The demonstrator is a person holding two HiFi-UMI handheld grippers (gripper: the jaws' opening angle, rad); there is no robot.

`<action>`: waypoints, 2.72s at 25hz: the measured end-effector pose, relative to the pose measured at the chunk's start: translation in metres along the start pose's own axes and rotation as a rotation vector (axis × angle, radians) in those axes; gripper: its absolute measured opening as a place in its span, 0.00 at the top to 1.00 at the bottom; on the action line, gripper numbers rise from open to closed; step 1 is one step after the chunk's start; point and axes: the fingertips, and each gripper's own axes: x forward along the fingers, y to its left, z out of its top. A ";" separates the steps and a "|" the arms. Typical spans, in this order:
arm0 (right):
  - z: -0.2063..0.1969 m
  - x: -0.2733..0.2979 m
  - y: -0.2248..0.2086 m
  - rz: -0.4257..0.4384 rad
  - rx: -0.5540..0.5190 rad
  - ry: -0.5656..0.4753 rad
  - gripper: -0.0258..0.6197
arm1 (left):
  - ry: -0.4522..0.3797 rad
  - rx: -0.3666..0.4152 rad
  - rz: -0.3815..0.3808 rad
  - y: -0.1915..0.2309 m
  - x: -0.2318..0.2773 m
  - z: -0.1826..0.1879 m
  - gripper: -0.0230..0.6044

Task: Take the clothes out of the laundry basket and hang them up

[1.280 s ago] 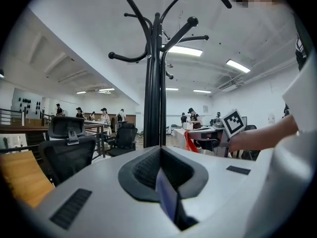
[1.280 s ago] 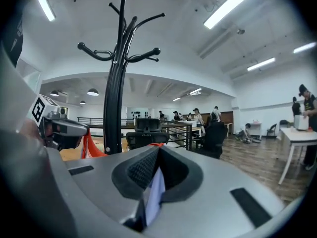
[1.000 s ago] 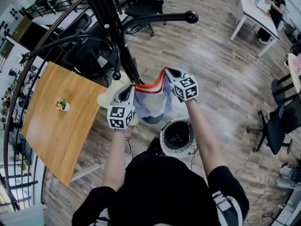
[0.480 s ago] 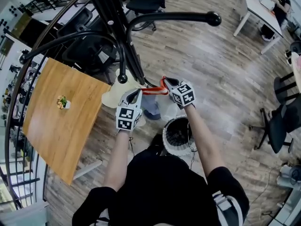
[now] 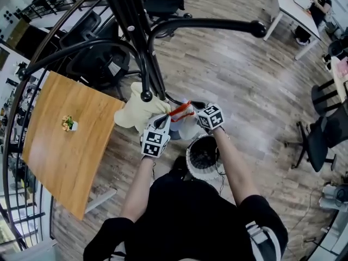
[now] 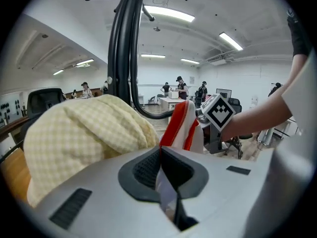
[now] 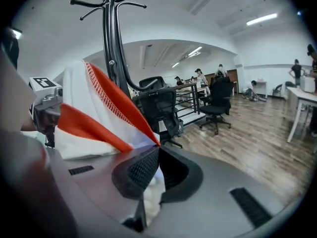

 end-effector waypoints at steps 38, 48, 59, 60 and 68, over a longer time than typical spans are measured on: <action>-0.003 -0.095 -0.022 -0.090 0.243 -0.183 0.77 | -0.136 -0.046 -0.054 -0.031 -0.023 0.009 0.75; -0.022 -0.135 -0.006 -0.113 0.207 -0.194 0.80 | -0.139 -0.047 -0.020 -0.048 -0.043 0.003 0.75; -0.040 -0.182 0.022 -0.139 0.065 -0.191 0.93 | -0.150 -0.074 0.032 -0.065 -0.067 -0.011 0.75; -0.042 -0.186 0.026 -0.145 0.043 -0.179 0.94 | -0.149 -0.073 0.032 -0.068 -0.070 -0.012 0.76; -0.064 -0.209 0.060 -0.152 -0.088 -0.119 0.95 | -0.191 -0.076 0.093 -0.079 -0.106 -0.017 0.89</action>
